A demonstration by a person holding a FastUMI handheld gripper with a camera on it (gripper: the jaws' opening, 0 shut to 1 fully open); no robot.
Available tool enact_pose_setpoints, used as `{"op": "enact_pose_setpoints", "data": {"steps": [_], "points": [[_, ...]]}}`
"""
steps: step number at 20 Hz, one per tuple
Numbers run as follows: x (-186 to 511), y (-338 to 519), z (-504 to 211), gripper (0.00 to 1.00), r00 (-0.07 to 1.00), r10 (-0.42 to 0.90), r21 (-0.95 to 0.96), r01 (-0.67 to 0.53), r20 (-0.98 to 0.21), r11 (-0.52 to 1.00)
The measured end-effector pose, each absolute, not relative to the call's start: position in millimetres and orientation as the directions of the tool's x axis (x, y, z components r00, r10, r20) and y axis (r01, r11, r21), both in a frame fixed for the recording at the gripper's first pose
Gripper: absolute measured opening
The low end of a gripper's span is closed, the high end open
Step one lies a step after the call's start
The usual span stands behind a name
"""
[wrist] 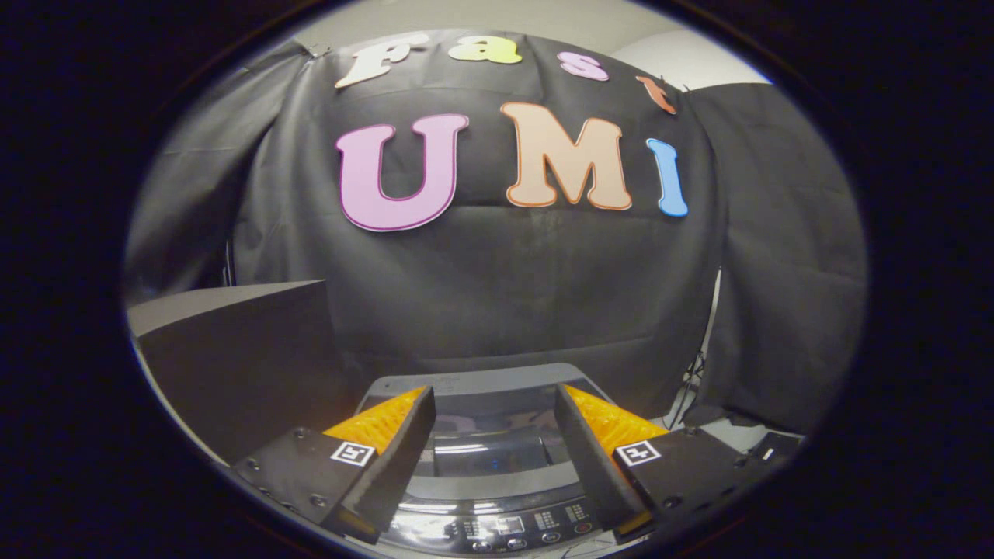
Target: Put the clothes into the washing machine and then close the washing machine lid.
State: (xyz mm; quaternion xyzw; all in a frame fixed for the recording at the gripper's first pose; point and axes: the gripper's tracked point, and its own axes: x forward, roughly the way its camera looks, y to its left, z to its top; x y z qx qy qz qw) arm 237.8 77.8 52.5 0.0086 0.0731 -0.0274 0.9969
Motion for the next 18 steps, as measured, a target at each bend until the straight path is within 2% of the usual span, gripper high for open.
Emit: {"op": "enact_pose_setpoints", "data": {"steps": [3, 10, 14, 18], "points": [[213, 80, 64, 0.96, 0.989, -0.040, 0.047, 0.047, -0.142, 0.998], [157, 81, 105, 0.96, 0.999, -0.021, 0.120, 0.027, -0.050, 0.992], [127, 72, 162, 0.96, 0.989, -0.060, 0.223, 0.029, 0.134, 0.974], [106, 58, 158, 0.97, 0.984, -0.076, 0.267, 0.030, 0.163, 0.963]]}}
